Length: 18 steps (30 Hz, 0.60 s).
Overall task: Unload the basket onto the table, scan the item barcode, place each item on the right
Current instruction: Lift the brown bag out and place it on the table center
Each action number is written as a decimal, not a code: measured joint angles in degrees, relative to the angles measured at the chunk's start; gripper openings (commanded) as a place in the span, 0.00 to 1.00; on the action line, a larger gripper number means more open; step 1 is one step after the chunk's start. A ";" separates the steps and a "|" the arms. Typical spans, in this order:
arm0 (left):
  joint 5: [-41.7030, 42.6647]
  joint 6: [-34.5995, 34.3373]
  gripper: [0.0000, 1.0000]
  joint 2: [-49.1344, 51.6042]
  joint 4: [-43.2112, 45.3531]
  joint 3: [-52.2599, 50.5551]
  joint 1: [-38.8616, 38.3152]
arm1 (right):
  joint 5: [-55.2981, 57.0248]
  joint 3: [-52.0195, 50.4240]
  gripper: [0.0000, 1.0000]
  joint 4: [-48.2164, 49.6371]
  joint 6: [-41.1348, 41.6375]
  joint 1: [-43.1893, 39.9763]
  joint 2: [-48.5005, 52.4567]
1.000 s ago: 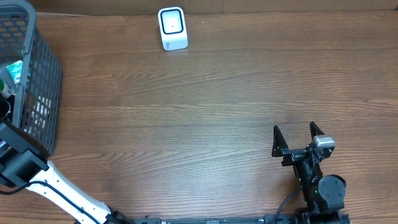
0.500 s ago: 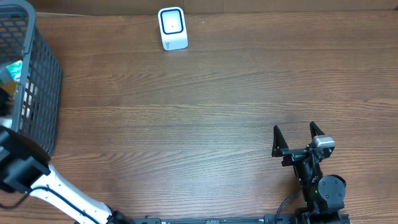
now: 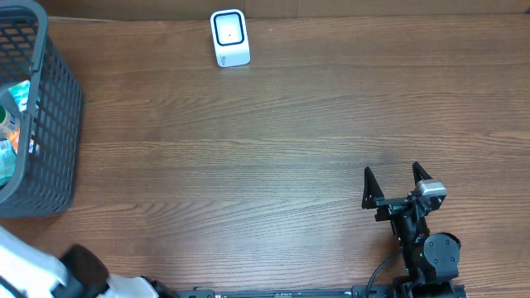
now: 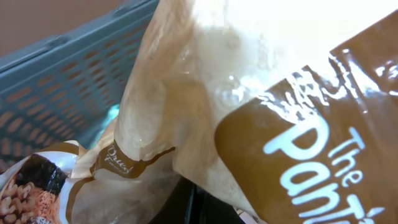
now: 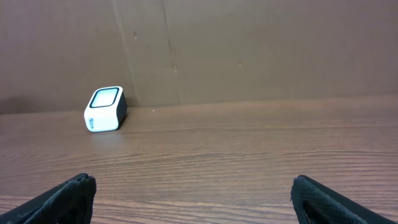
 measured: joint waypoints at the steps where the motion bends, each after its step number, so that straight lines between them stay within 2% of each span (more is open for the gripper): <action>1: 1.25 -0.09 0.04 -1.84 -0.28 0.00 -0.94 | 0.00 0.00 1.00 0.02 0.02 0.00 0.00; 5: 4.66 -0.20 0.04 -7.69 -3.78 0.17 -9.11 | 0.00 0.00 1.00 0.04 0.00 0.00 0.00; 9: 6.29 0.17 0.04 -9.03 -8.70 0.63 -21.73 | 0.00 0.00 1.00 0.00 0.00 0.00 0.00; 14: 5.18 0.61 0.04 -3.93 -15.74 0.50 -36.65 | 0.02 0.00 1.00 0.00 0.02 0.00 0.00; 18: 3.43 0.83 0.04 2.12 -16.15 -2.99 -44.61 | 0.00 0.00 1.00 -0.02 0.00 0.00 0.00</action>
